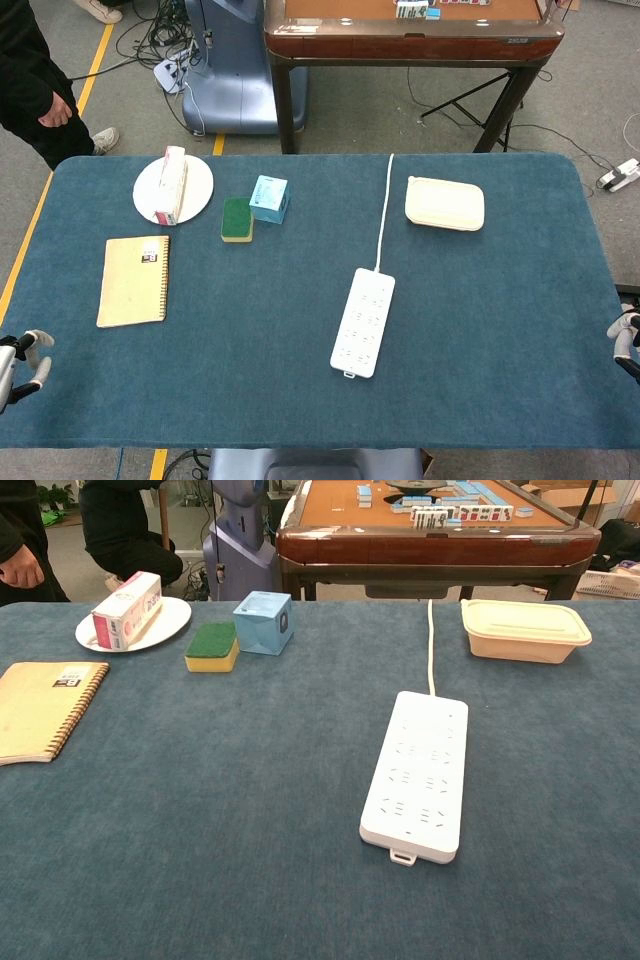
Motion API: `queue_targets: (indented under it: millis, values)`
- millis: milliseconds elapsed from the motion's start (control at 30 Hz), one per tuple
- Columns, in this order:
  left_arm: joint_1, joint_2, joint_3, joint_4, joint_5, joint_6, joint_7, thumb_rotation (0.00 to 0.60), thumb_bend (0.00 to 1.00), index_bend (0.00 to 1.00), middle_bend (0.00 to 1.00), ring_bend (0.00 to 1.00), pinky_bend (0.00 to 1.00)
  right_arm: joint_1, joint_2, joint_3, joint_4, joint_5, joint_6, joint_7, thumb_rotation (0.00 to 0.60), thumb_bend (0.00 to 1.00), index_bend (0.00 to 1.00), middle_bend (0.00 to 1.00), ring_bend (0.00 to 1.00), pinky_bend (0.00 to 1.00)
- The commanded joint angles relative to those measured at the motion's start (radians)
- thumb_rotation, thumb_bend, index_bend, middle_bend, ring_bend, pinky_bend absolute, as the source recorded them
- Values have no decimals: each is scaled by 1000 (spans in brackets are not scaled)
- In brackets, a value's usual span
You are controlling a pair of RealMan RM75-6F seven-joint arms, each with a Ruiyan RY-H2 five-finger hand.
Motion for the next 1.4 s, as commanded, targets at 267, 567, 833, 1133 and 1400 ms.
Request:
queue_targets:
  millis: [267, 567, 833, 1133, 1400]
  values:
    - [2, -6, 2, 6, -3, 5, -8, 600, 431, 533, 643, 522, 721, 19, -15, -7, 2, -23, -13, -19, 600, 531, 586, 460, 573, 632]
    - [9, -7, -1, 21, -19, 13, -29, 600, 431, 532, 642, 522, 721, 98, -21, 2, -16, -51, -95, -72, 600, 532, 436, 529, 636, 693]
    - [13, -9, -4, 41, -42, 4, -47, 600, 430, 532, 642, 522, 721, 258, -6, 64, -108, -11, -270, -229, 600, 537, 394, 800, 966, 982]
    - [-2, -20, -7, 55, -34, -12, -58, 600, 431, 531, 642, 522, 721, 432, -66, 108, -178, 108, -455, -465, 600, 625, 394, 952, 1000, 1000]
    - [-20, -26, -13, 68, -41, -39, -73, 600, 431, 531, 642, 522, 721, 575, -180, 121, -165, 259, -566, -660, 600, 682, 394, 975, 1000, 1000]
